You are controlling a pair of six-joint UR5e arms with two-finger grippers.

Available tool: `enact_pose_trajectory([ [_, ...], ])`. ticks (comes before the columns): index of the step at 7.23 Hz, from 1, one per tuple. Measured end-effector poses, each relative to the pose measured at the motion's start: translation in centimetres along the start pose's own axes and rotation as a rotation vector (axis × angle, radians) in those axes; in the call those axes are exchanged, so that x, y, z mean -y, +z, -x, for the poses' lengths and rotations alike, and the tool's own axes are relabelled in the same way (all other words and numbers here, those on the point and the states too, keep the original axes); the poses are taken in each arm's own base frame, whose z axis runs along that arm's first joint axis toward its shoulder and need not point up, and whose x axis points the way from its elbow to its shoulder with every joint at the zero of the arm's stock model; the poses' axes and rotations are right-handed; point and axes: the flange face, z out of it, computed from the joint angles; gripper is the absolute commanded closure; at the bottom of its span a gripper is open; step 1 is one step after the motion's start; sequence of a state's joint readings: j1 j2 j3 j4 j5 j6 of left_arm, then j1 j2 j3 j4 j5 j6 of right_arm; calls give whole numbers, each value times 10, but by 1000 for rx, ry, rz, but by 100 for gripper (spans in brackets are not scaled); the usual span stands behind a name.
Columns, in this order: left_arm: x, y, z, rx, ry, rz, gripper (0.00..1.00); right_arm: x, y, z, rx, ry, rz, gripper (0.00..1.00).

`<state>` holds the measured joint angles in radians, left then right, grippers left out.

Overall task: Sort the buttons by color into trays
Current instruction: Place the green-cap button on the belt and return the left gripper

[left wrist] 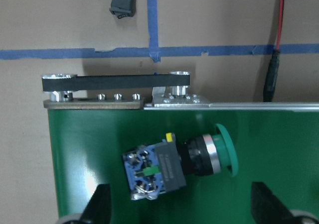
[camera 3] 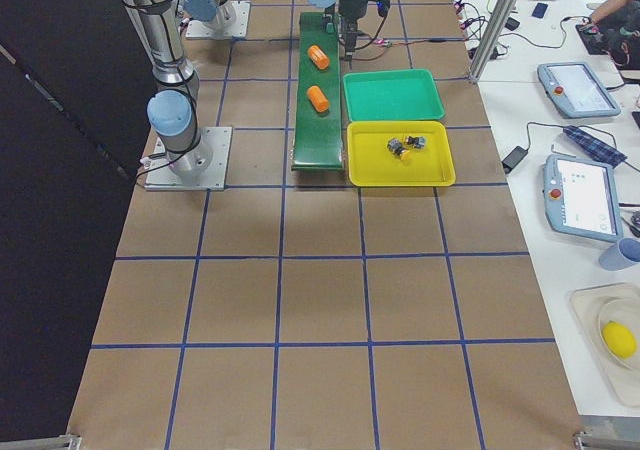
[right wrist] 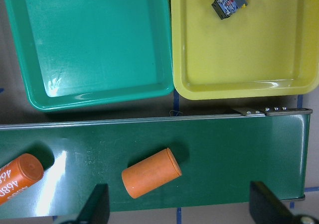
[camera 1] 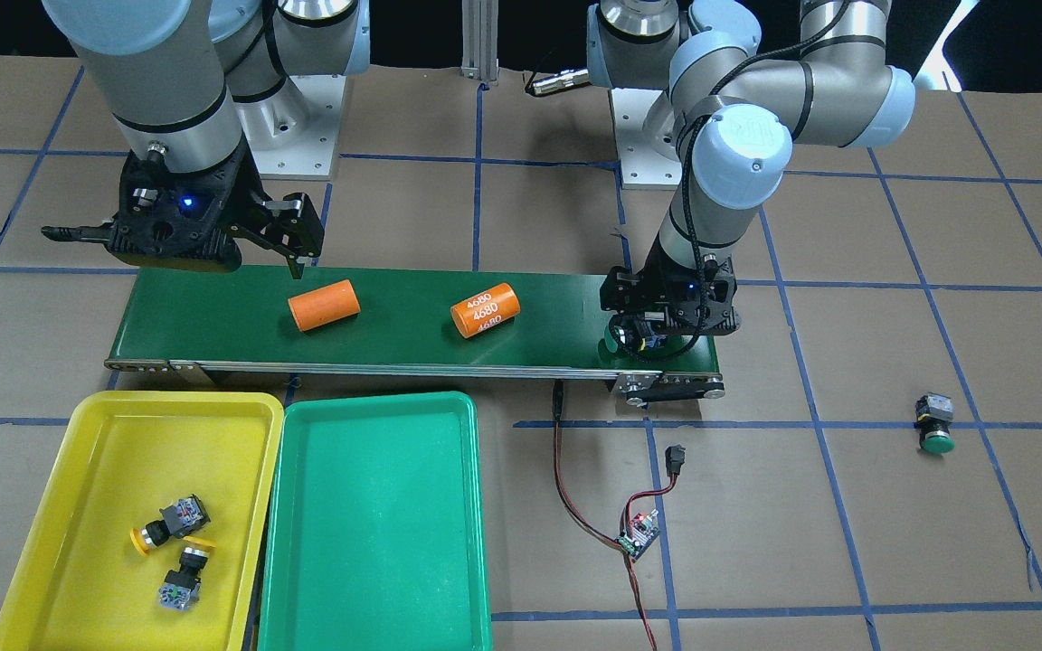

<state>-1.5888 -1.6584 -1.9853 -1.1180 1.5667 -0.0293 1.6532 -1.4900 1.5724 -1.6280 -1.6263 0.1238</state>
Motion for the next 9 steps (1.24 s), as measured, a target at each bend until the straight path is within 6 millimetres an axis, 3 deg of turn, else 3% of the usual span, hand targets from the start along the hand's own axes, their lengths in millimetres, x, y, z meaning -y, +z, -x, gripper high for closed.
enact_pose_trajectory([
  [1,11,-17,23,0,-43,2,0,0,1,-3,2,9,-6,0],
  [2,32,-34,70,-5,-119,8,0,0,1,-6,2,18,-8,0],
  [4,67,-40,179,-21,-133,19,0,0,2,-8,0,23,-8,0],
  [7,115,-9,309,-37,-22,24,0,-3,10,-8,0,22,7,0],
  [9,132,34,376,-29,76,7,0,-4,15,-9,-1,23,17,0],
])
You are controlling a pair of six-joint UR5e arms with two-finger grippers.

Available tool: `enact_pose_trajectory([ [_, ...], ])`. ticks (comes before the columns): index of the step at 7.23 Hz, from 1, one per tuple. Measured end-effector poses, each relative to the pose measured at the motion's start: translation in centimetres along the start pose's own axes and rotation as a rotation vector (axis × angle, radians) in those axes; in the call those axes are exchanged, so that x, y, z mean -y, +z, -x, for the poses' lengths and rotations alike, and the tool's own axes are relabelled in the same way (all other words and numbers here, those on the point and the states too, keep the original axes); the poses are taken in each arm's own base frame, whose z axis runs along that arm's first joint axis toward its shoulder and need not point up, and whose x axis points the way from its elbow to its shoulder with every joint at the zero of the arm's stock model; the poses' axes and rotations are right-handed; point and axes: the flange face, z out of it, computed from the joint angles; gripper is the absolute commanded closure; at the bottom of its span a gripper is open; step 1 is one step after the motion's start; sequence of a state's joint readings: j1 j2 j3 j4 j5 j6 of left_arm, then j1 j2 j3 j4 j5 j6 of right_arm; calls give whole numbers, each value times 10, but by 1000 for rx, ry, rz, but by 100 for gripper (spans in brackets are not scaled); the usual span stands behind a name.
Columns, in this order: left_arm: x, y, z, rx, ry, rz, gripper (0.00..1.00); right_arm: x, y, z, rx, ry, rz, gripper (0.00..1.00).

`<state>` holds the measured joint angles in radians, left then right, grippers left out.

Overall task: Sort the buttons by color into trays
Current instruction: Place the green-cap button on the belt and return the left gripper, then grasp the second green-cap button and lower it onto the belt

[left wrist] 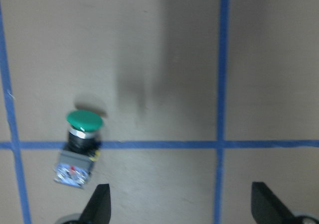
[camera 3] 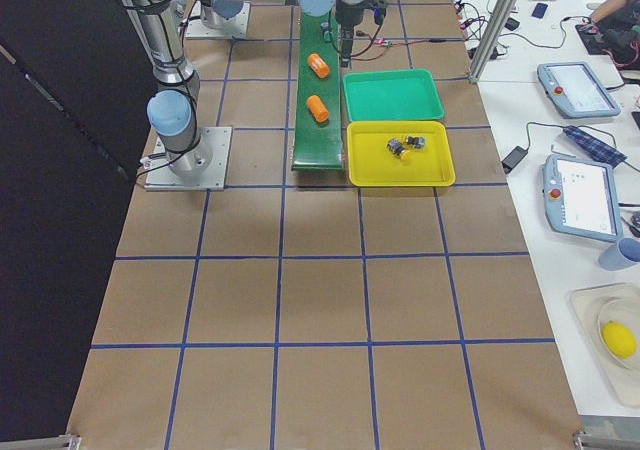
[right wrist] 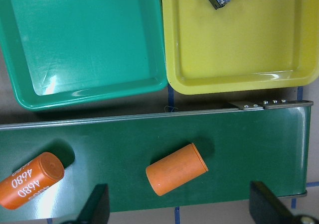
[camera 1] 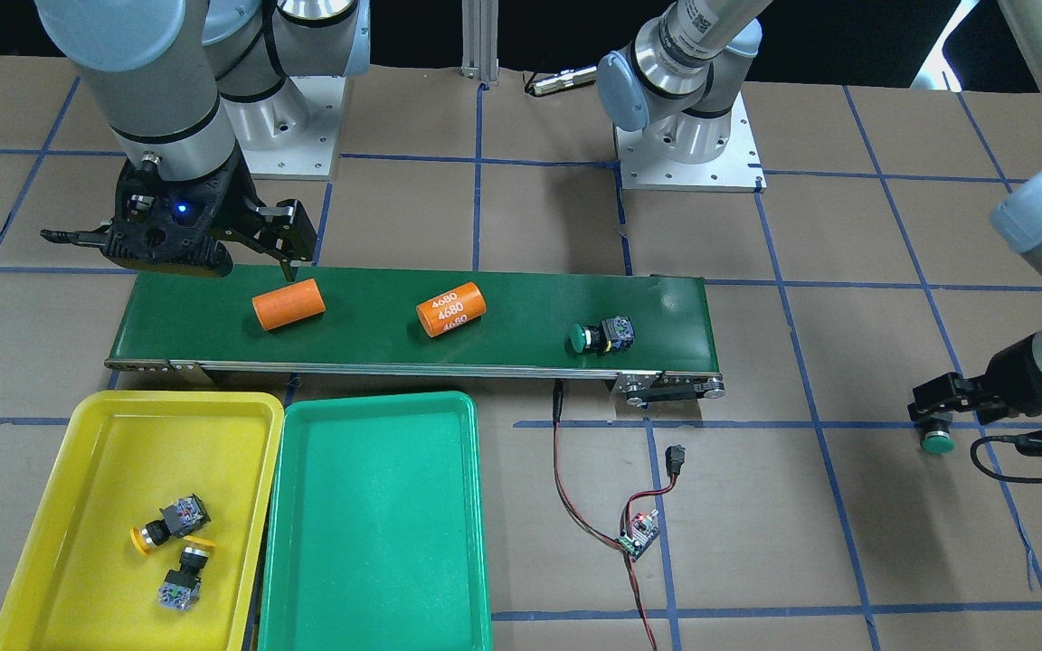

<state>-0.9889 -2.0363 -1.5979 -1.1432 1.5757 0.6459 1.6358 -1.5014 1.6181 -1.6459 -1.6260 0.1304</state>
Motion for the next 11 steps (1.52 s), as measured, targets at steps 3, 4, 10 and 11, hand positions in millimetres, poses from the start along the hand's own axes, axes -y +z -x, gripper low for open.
enact_pose_trajectory([
  [3,-8,63,55,-17,93,24,26,0,1,1,0,-2,3,0],
  [4,-17,77,61,-21,101,60,76,0,1,1,0,-3,4,0],
  [10,-33,38,0,-34,106,156,100,-4,12,2,-4,-10,24,0],
  [11,-37,23,-53,-35,113,172,100,-5,12,2,-10,-11,24,0],
])
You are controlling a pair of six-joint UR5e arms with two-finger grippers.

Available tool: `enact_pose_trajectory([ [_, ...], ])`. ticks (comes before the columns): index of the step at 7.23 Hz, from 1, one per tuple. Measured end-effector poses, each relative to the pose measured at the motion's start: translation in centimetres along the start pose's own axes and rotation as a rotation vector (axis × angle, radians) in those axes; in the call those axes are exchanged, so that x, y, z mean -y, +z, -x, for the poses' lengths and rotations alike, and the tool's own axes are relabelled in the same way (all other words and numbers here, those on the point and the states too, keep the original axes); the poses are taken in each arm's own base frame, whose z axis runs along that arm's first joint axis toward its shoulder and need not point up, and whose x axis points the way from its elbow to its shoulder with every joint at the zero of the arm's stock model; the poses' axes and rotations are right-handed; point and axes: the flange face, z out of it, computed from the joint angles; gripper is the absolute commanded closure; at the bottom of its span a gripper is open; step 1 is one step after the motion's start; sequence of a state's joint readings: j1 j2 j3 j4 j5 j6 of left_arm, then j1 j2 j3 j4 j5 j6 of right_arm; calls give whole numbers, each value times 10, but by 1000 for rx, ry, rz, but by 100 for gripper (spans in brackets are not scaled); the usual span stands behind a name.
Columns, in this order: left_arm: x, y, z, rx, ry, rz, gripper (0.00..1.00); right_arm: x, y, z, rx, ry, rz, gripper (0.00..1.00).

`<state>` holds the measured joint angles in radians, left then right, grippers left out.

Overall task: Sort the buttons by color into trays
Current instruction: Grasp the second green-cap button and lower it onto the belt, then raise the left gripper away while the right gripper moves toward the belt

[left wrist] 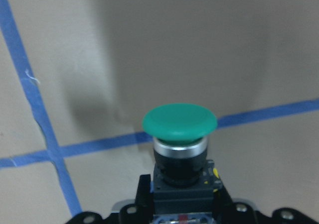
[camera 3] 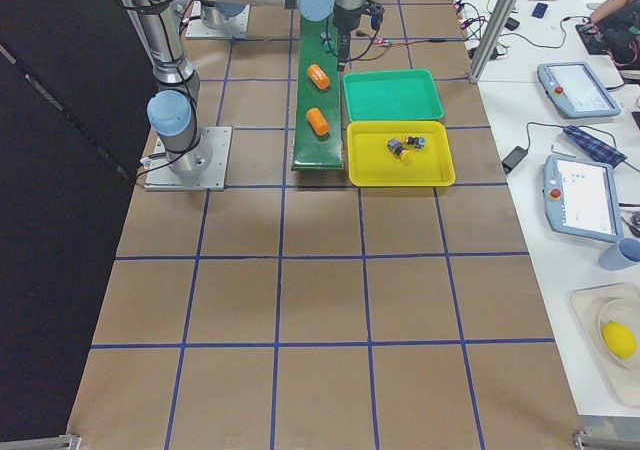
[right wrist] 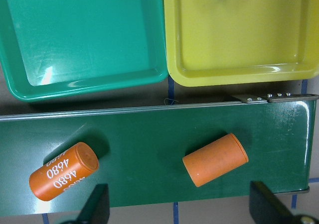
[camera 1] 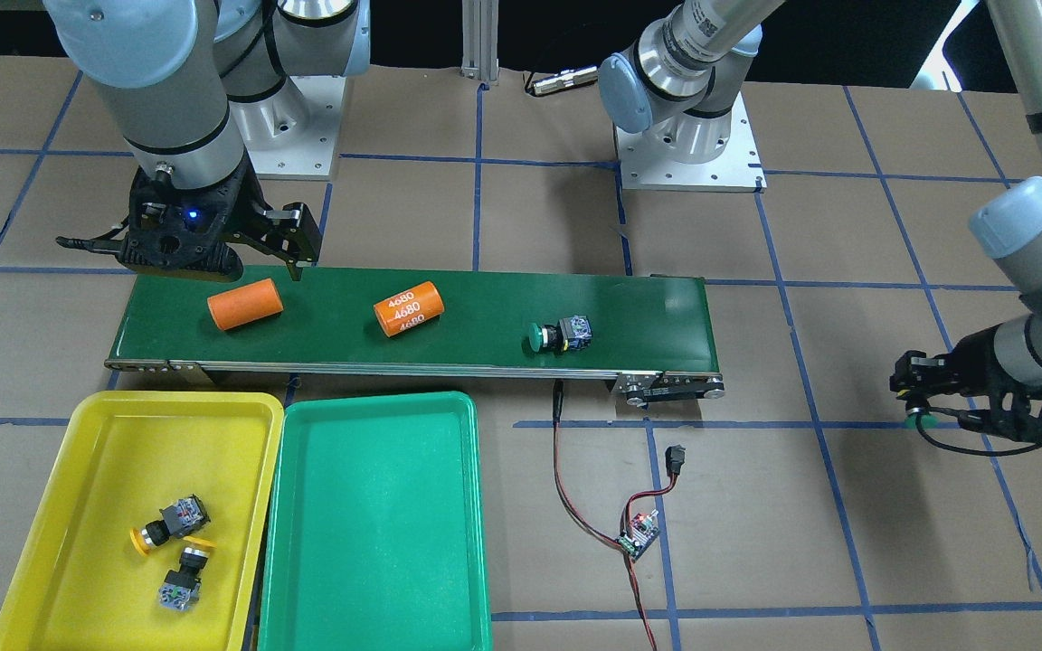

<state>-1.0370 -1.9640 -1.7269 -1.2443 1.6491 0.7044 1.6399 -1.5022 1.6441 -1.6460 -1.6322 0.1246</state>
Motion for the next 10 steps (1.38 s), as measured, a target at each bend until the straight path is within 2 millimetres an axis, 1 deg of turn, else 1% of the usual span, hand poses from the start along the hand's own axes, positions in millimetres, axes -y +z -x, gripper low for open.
enact_pose_trajectory([
  [2,-18,-8,-115,-11,-27,-6,100,-1,1,0,-1,6,3,0],
  [4,-28,-17,-218,0,-90,-24,100,-3,0,0,1,7,1,0],
  [5,-33,-19,-261,12,-101,-20,100,-5,3,0,1,6,8,0],
  [6,-38,-17,-293,21,-102,-12,100,-6,7,1,2,5,14,0],
  [7,-41,-11,-312,26,-97,0,87,-7,10,1,4,4,21,0],
  [8,-39,-5,-320,29,-97,10,64,-6,12,2,5,2,25,0],
  [9,-36,0,-322,31,-113,14,49,-6,16,3,4,1,33,0],
  [10,-32,3,-323,33,-143,5,25,-5,22,3,3,1,40,0],
])
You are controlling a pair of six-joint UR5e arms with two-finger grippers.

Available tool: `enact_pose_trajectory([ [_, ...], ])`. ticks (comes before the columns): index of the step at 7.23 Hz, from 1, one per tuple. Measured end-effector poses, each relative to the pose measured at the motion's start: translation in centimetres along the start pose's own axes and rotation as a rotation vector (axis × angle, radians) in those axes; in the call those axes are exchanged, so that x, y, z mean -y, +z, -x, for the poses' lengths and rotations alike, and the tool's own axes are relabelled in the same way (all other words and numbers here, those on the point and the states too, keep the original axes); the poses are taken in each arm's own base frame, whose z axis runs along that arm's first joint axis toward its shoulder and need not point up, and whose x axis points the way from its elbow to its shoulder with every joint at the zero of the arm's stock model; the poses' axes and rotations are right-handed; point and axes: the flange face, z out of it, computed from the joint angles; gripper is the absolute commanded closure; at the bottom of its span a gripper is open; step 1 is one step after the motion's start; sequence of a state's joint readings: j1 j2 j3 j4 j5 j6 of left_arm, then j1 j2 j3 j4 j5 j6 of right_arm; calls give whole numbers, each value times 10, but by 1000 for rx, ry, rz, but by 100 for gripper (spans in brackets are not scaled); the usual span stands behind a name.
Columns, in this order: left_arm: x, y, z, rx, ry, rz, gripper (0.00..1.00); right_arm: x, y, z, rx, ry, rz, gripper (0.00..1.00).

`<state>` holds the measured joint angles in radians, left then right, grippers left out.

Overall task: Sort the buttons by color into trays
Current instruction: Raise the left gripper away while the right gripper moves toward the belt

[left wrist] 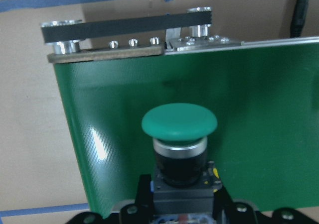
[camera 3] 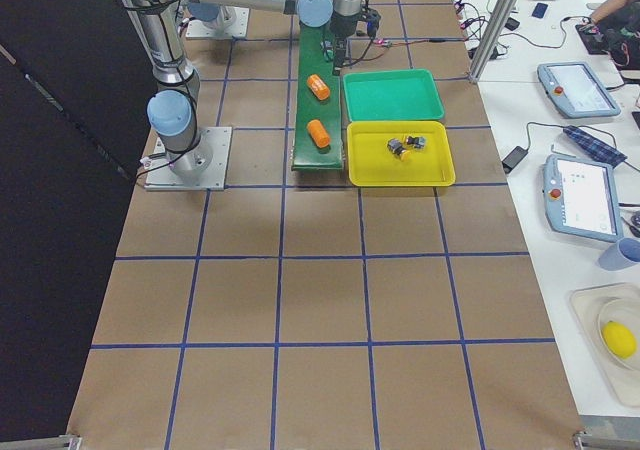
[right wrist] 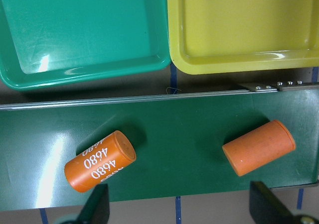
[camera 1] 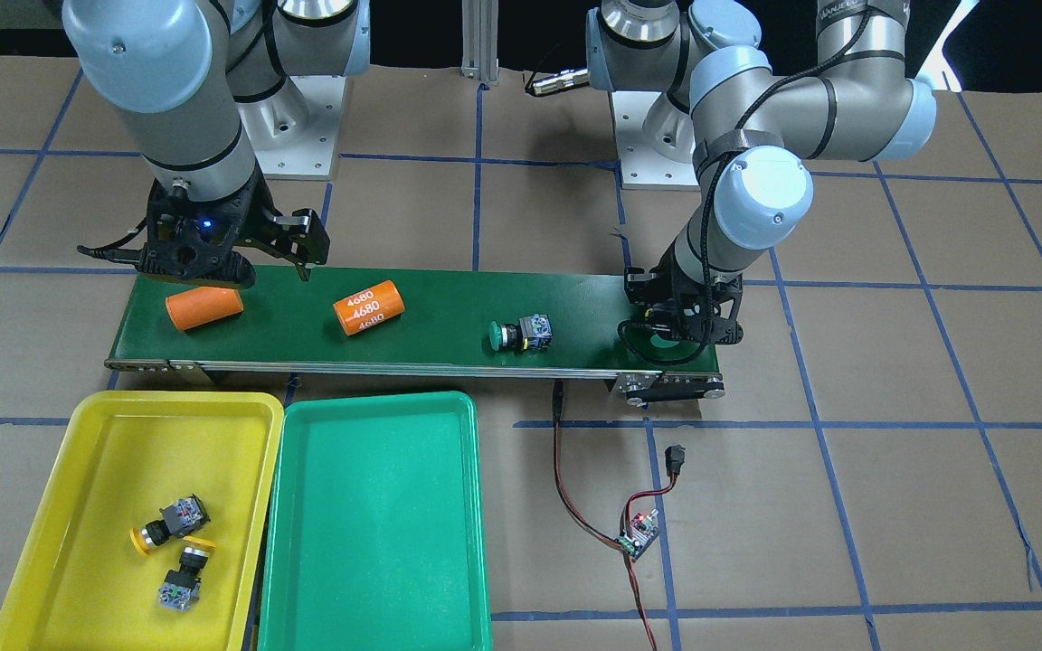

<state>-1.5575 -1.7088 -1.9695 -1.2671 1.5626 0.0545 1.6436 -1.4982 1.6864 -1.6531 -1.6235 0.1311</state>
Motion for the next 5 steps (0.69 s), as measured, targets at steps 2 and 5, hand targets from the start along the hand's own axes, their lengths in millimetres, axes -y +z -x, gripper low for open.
enact_pose_trajectory([
  [2,9,-5,-1,0,-28,-54,0,-2,9,2,-1,-4,7,0],
  [5,-8,-50,-5,5,-20,-118,0,-8,17,12,-5,-27,16,0],
])
